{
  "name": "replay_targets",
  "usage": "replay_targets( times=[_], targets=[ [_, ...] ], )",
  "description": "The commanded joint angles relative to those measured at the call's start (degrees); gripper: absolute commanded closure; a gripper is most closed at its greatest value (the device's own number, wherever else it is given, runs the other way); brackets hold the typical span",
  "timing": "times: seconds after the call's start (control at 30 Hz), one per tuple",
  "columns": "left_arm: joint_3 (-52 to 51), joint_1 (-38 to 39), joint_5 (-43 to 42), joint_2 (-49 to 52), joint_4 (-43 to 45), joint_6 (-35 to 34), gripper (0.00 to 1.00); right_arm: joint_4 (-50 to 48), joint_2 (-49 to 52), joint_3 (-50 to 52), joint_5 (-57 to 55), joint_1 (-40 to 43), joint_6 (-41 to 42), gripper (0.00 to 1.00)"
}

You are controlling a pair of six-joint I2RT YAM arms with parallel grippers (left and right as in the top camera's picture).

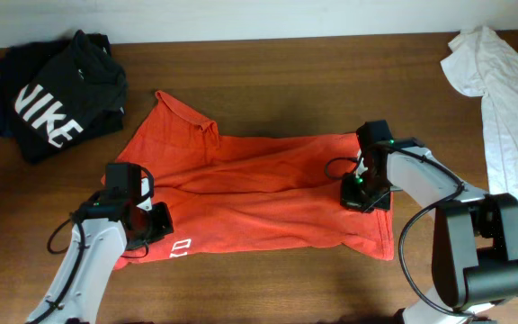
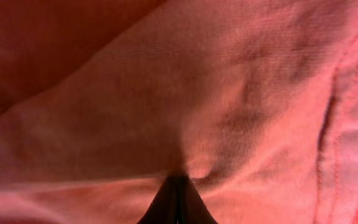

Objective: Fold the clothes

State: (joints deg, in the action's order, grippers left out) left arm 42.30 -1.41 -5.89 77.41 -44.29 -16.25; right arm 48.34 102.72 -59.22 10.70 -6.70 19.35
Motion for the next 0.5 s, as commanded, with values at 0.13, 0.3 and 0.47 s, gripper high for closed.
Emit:
replay_targets(
  times=[0.13, 0.3, 0.47],
  targets=[
    [-0.70, 0.13, 0.48, 12.13, 0.83, -0.02, 1.00, -1.68, -0.22, 5.73, 0.68, -0.42, 3.48, 0.96],
    [-0.70, 0.13, -5.97, 15.28, 0.20, 0.52, 1.00, 0.42, -0.22, 5.99, 0.76, -0.42, 4.11, 0.96],
    [-0.70, 0.42, -17.88, 15.28, -5.66, 2.67, 1.00, 5.31, -0.22, 5.99, 0.70, -0.39, 4.11, 0.97]
  ],
)
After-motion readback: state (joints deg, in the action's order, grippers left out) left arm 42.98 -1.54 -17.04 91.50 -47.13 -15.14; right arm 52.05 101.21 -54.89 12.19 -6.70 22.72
